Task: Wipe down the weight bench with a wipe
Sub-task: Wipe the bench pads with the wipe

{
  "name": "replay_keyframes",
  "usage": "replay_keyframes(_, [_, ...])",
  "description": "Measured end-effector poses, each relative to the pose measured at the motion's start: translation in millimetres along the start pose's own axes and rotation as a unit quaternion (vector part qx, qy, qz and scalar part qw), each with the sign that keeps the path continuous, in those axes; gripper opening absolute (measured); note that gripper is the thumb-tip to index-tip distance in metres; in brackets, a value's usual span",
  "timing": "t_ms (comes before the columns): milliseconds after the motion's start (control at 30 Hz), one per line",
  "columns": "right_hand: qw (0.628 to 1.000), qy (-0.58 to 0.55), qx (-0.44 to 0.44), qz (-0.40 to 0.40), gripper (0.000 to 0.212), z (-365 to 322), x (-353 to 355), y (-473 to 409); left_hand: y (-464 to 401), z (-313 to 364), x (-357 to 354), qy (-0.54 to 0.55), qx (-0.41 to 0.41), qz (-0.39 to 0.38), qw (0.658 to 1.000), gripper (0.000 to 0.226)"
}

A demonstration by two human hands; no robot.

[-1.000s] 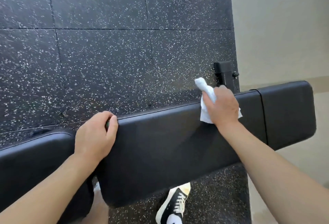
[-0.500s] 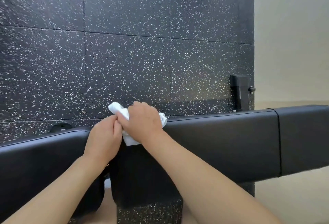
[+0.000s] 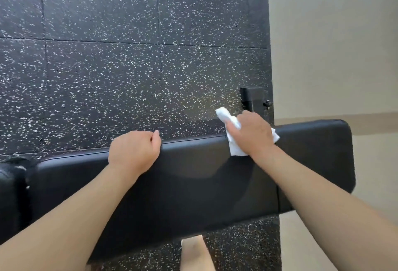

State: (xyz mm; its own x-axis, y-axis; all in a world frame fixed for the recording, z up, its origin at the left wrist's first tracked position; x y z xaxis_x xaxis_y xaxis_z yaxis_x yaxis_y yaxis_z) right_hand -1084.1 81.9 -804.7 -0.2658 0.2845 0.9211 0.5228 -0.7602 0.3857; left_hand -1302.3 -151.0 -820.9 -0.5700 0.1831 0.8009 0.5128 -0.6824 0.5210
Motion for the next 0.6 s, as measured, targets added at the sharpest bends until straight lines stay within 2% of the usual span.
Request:
replay_keyframes(100, [1.000,0.018,0.011,0.009,0.048,-26,1,6,3,-4,-1,-0.008,0.018,0.044,0.999,0.048])
replay_keyframes(333, [0.985,-0.115,0.126,-0.030,0.036,-142,0,31,-1,-4,-2,-0.077,0.059,0.029,0.995,0.045])
replay_keyframes(433, [0.979,-0.133,0.147,-0.037,0.034,-114,-3,23,1,0,1,-0.082,0.065,0.030,0.994,0.054])
replay_keyframes(600, [0.992,-0.091,0.072,-0.041,0.038,6,-12,-9,2,0,0,-0.073,0.067,0.038,0.994,0.054])
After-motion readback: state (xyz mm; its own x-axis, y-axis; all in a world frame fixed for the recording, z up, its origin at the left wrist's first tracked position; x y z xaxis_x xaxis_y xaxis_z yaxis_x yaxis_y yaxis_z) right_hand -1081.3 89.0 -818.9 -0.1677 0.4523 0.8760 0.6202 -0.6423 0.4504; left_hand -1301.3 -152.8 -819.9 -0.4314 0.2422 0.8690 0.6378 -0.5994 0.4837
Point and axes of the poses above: each hand's wrist, its own y-axis away from the middle knuckle, its own x-axis out of the back of the hand, z = x × y, the point moved 6 cm from there along -y, towards the middle knuckle, and after that the axes turned 6 degrees about y, right-handed, at the moved point
